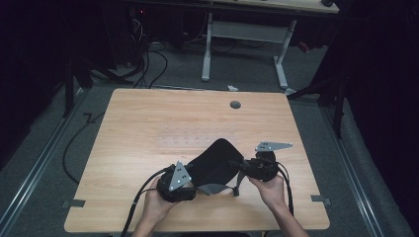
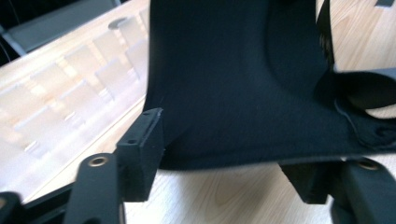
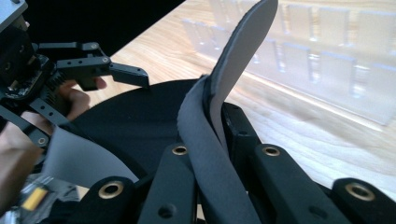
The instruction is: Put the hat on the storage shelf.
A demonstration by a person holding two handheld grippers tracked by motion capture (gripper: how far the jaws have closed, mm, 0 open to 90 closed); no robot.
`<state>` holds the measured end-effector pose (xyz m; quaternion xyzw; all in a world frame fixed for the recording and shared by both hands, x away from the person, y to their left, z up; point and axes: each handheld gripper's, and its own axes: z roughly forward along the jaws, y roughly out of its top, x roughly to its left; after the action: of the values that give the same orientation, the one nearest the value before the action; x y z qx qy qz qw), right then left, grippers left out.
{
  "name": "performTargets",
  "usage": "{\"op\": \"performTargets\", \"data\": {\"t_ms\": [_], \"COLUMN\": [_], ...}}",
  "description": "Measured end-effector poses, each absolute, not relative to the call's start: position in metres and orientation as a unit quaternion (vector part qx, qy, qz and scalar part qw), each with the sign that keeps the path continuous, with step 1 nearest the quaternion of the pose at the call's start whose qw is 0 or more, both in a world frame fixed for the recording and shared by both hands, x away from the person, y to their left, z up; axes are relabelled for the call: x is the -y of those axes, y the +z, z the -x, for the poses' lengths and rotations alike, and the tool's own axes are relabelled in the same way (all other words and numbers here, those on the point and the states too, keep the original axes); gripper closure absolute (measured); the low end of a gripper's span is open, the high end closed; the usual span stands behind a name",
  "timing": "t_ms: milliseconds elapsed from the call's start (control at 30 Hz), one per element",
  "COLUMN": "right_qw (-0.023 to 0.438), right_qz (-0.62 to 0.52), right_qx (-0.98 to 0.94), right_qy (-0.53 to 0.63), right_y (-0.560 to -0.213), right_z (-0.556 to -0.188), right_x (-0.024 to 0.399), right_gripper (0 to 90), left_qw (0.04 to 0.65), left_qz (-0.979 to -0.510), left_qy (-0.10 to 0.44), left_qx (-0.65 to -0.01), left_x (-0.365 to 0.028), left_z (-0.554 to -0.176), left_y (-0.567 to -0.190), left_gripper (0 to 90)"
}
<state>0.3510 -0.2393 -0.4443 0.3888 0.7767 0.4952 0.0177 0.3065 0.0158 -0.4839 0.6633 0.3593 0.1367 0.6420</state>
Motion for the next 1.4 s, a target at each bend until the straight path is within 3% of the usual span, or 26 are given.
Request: {"op": "performTargets", "data": {"t_ms": [300,400,733,867,1000,1100,1200,1400], "right_qw": [0.008,-0.001,-0.008,-0.002,-0.012,-0.019,-0.026,-0.003], "right_qz": [-0.384,-0.380,-0.373,-0.374,-0.372,-0.368,-0.368,-0.365], "right_qx": [-0.774,-0.773,-0.773,-0.771,-0.766,-0.756,-0.750,-0.741], "right_qy": [0.503,0.508,0.514,0.515,0.524,0.541,0.549,0.564], "right_y": [-0.439,-0.439,-0.438,-0.438,-0.436,-0.434,-0.434,-0.433], "right_z": [-0.352,-0.353,-0.354,-0.355,-0.355,-0.354,-0.353,-0.345], "right_x": [0.230,0.229,0.229,0.230,0.233,0.236,0.239,0.253], "right_gripper": [83.4,82.9,78.4,71.8,67.7,58.1,54.8,49.1], "left_qw": [0.630,0.632,0.639,0.640,0.637,0.637,0.639,0.649], "left_qz": [-0.675,-0.674,-0.678,-0.691,-0.698,-0.696,-0.693,-0.678], "left_qy": [0.146,0.136,0.106,0.088,0.080,0.079,0.081,0.085], "left_qx": [-0.355,-0.358,-0.346,-0.325,-0.316,-0.320,-0.326,-0.335], "left_x": [-0.010,-0.011,-0.018,-0.019,-0.020,-0.021,-0.025,-0.033], "left_z": [-0.306,-0.306,-0.299,-0.292,-0.288,-0.288,-0.289,-0.291], "left_y": [-0.480,-0.478,-0.470,-0.469,-0.468,-0.468,-0.467,-0.463], "left_gripper": [46.3,59.0,75.2,85.0,85.9,86.0,86.0,86.0]}}
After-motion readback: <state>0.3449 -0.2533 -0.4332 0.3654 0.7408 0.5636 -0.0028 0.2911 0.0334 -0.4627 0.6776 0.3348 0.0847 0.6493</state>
